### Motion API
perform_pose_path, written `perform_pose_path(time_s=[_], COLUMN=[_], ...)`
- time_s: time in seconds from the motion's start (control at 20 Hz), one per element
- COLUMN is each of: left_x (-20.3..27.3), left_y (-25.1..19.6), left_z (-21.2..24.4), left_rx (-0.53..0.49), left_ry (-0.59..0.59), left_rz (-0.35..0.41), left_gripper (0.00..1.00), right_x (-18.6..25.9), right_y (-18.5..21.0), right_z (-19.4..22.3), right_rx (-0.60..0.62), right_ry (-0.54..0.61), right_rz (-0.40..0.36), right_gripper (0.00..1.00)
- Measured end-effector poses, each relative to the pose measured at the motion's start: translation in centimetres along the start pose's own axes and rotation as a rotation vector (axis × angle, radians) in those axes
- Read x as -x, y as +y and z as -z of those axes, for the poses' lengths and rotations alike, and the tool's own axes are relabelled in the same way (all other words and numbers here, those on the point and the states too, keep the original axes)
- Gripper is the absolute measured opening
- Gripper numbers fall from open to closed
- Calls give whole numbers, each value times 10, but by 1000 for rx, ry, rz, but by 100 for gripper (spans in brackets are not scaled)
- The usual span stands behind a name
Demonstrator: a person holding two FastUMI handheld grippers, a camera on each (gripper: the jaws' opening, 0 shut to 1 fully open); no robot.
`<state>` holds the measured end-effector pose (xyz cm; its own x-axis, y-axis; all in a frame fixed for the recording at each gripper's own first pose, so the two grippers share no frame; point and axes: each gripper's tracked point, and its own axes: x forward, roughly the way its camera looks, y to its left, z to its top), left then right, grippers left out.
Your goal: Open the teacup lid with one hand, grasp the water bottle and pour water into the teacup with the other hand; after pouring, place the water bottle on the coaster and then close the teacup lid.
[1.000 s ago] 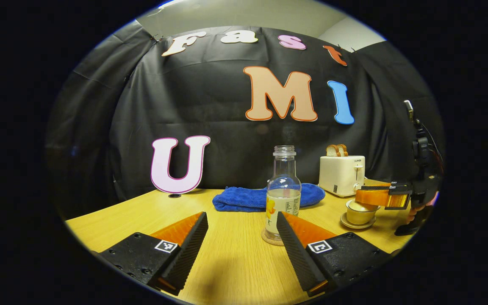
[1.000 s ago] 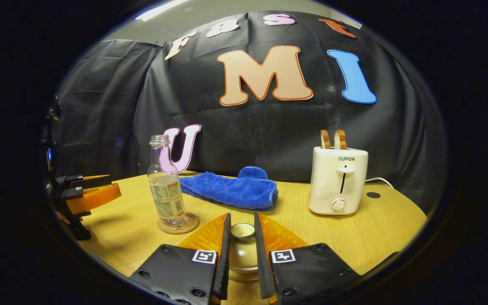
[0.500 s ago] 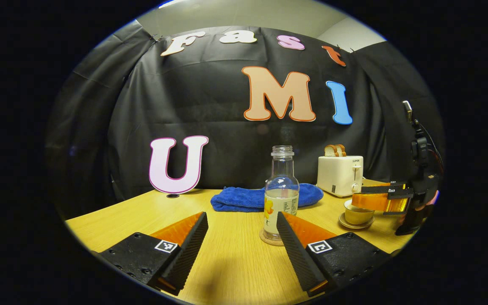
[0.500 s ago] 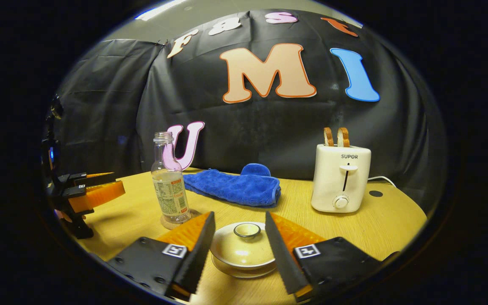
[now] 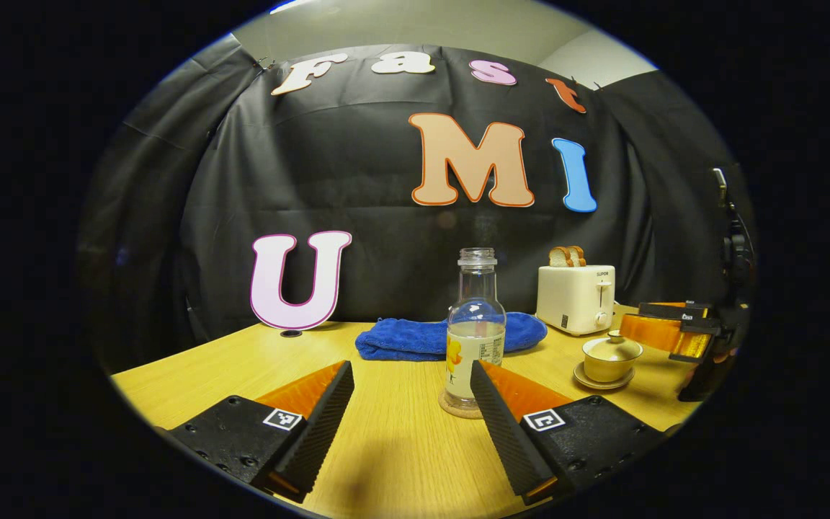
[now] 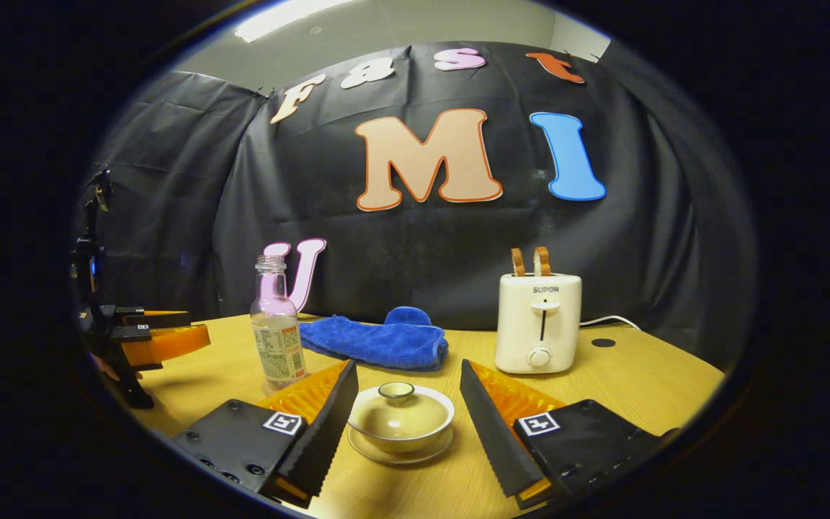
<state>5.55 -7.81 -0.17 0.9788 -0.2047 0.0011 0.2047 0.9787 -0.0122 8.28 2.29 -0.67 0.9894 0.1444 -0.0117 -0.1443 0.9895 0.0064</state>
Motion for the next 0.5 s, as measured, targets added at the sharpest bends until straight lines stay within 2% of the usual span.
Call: perform_pose_path(time_s=[0.1, 0.15, 0.3, 0.35, 0.45, 0.5], left_x=[0, 0, 0, 1, 0, 0], left_y=[0, 0, 1, 1, 3, 3], left_z=[0, 0, 0, 0, 0, -1], left_rx=[0, 0, 0, -1, -1, -2], left_ry=[0, 0, 0, 0, 0, 0], left_rz=[-1, -1, -3, -5, -12, -12], left_gripper=[95, 95, 95, 95, 95, 95], right_x=[16, 25, 53, 60, 72, 77], right_y=[-14, -23, -47, -54, -63, -69], right_z=[-3, -3, -6, -6, -6, -8], right_rx=[2, 3, 6, 8, 9, 10], right_ry=[-5, -9, -17, -19, -21, -23], right_rz=[65, 106, 223, 250, 294, 322], right_gripper=[96, 92, 92, 88, 92, 88])
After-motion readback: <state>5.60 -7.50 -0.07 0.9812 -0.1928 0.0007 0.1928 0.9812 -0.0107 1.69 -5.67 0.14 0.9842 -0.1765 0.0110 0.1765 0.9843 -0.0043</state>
